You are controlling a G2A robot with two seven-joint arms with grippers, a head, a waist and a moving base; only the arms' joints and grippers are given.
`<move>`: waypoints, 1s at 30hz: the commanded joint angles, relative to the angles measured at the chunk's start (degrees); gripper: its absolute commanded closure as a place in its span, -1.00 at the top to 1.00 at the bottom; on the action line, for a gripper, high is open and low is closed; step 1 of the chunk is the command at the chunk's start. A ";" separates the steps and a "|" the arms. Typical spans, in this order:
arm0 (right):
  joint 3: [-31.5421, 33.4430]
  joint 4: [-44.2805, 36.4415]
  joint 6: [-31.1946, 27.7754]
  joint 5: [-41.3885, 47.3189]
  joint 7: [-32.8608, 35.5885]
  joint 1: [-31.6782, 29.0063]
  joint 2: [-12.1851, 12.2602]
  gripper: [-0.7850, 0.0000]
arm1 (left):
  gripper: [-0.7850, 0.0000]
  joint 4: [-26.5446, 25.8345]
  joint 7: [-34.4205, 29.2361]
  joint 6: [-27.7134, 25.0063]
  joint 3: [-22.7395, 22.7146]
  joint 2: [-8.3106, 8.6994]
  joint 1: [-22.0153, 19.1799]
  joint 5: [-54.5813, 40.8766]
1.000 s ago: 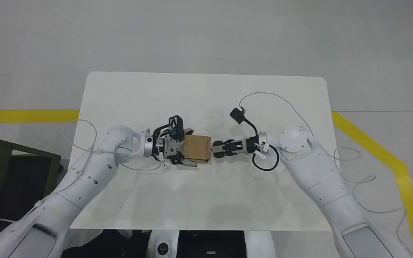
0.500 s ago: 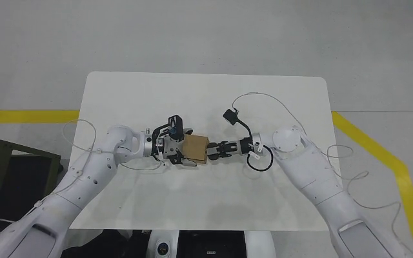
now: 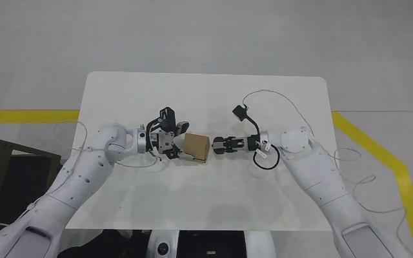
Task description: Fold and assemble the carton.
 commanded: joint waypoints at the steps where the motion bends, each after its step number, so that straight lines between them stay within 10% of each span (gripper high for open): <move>1: 1.06 -0.51 -1.40 -0.20 -1.00 -0.73 0.31 -0.78 | 1.00 -0.42 -0.30 0.00 -1.59 0.57 0.75 -1.67; 8: 4.66 -2.10 -12.15 -1.07 -6.44 -2.92 1.12 -0.03 | 1.00 -1.71 -2.95 1.41 -8.08 2.46 2.68 -6.78; 10: 5.55 -2.00 -15.19 -2.92 -8.31 -3.04 1.34 1.00 | 1.00 -1.69 -3.77 2.13 -9.95 2.97 3.22 -7.24; 20: 12.99 -2.19 -28.42 -21.88 -26.26 -4.82 2.88 1.00 | 1.00 0.67 -5.29 4.26 -16.79 4.49 4.31 -6.24; 30: 20.99 -10.04 -22.79 -49.40 -47.03 -9.17 4.14 1.00 | 1.00 2.99 -5.59 3.69 -19.27 4.70 2.35 -4.71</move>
